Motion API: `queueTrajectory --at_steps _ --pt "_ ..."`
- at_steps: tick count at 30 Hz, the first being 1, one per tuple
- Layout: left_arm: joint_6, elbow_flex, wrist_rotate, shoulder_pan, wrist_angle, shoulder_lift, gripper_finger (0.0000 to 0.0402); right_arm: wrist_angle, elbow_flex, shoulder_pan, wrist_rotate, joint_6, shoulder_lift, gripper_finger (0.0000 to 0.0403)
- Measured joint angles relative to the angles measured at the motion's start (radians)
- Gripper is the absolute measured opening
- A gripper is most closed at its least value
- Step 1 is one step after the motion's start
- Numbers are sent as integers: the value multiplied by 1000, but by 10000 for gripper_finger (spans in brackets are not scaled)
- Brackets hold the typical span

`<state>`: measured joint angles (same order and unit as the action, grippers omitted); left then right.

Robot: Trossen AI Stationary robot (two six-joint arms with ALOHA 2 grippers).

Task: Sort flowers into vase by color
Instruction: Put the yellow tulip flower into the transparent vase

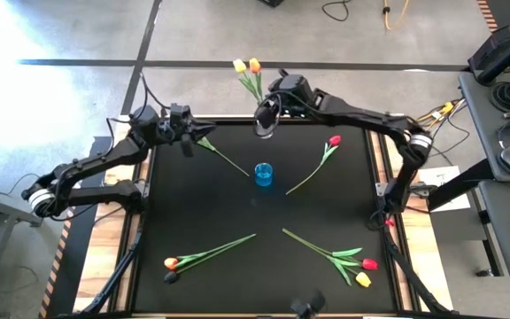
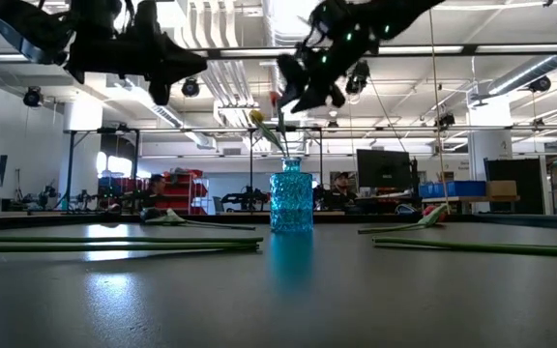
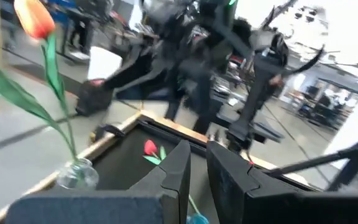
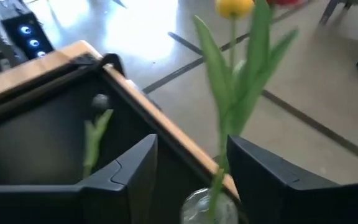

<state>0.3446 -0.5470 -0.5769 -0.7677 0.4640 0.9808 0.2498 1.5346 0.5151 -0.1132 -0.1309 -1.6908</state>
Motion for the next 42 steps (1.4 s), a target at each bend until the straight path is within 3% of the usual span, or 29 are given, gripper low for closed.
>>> queueTrajectory --at_steps 6,11,17,21,25,30,34,42 --pt "-39 -64 -88 0 -177 -1 38 218 2 -127 -48 -135 152 188" --pt "-124 -73 -106 0 -266 -12 38 336 2 -321 -46 -215 220 170" --pt "-90 -6 -139 3 -242 -78 38 278 5 -561 -114 -287 141 149" --pt "-75 42 -147 4 -219 -141 38 246 53 -639 -113 -387 31 145" --pt "-33 81 -145 4 -219 -207 38 324 120 -695 -24 -517 -43 148" --pt "-13 101 -147 5 -229 -278 38 678 208 -776 88 -739 -71 165" --pt "-16 108 -147 5 -255 -314 38 909 201 -843 192 -860 -71 171" --pt "0 122 -146 5 -257 -334 38 942 53 -952 306 -925 -45 153"
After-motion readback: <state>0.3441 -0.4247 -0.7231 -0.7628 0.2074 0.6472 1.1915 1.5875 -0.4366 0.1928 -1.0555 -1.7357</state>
